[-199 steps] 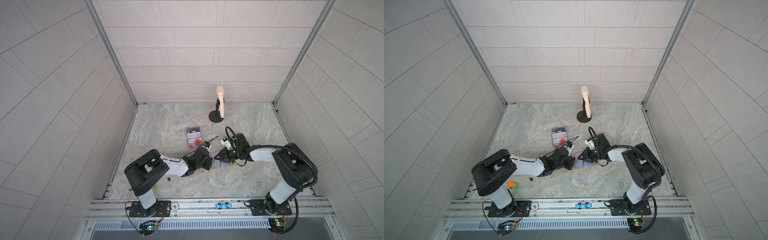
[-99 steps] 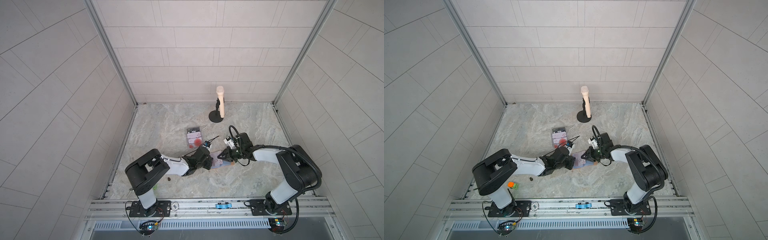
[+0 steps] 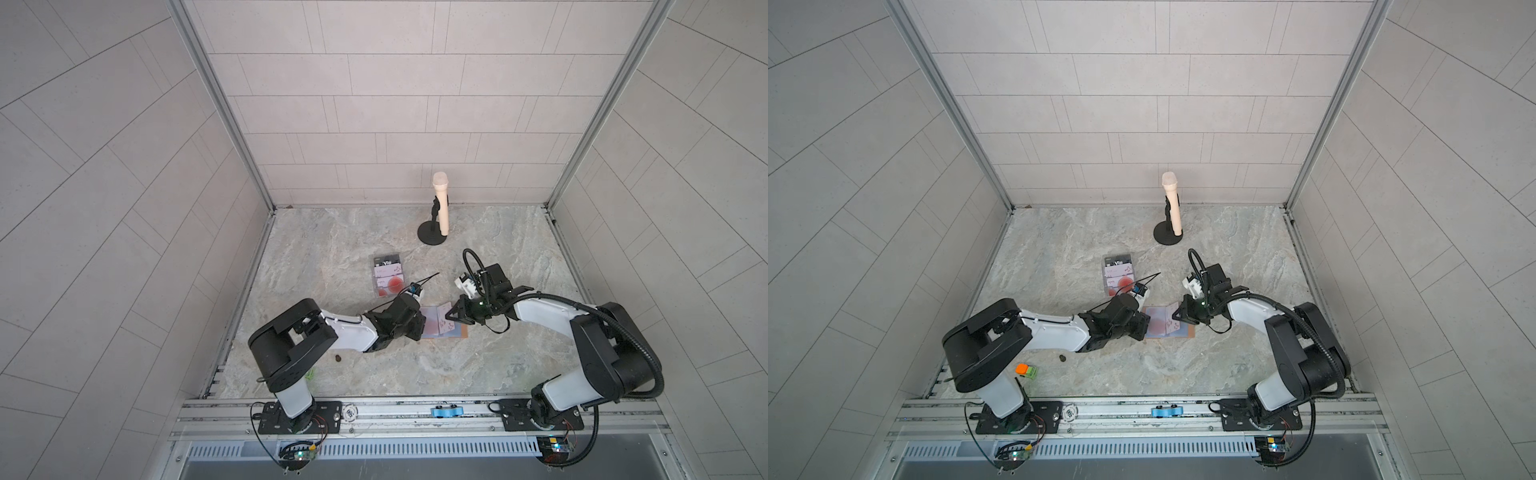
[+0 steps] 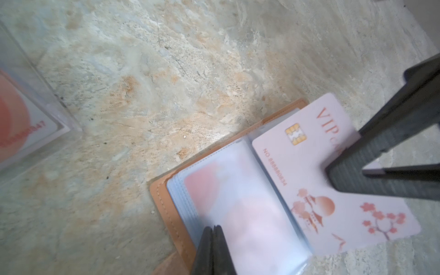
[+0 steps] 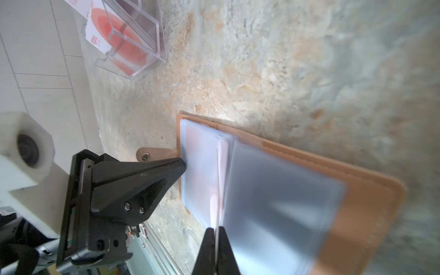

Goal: Take the credit cards out of the card holder
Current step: Take out the credit card from the card slot.

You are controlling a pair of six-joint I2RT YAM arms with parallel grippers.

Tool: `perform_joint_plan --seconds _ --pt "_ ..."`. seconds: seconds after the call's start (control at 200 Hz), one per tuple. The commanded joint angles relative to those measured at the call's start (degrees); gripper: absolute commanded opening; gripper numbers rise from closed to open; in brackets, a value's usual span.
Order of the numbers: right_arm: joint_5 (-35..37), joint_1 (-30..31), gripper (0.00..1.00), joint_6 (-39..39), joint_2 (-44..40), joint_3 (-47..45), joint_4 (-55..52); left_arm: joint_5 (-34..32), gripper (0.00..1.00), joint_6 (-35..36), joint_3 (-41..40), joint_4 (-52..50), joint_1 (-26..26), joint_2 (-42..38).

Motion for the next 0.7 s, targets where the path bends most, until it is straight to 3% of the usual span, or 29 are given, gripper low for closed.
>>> perform_joint_plan --seconds 0.0,0.14,0.265,0.446,0.611,0.696 --pt "6.82 -0.29 0.02 -5.28 -4.12 2.41 -9.14 1.01 0.08 1.26 -2.10 -5.18 -0.43 -1.43" --pt "9.87 -0.29 0.02 -8.65 -8.49 4.14 -14.54 2.64 0.23 2.09 -3.60 -3.92 0.55 -5.47" --pt "9.33 -0.29 0.02 -11.71 -12.46 4.76 -16.49 4.51 0.46 4.10 -4.44 -4.73 1.87 -10.89" --pt "3.58 -0.29 0.02 -13.18 -17.03 5.17 -15.32 10.95 0.49 6.58 -4.44 -7.41 5.59 -18.45" --pt "-7.92 0.05 0.01 -11.26 -20.24 2.91 -7.43 22.40 0.51 4.31 -6.92 -2.93 10.46 -27.51" --pt "-9.06 0.91 0.00 -10.98 -22.62 2.41 -5.70 26.95 0.51 3.77 -6.93 -3.57 12.26 -31.71"
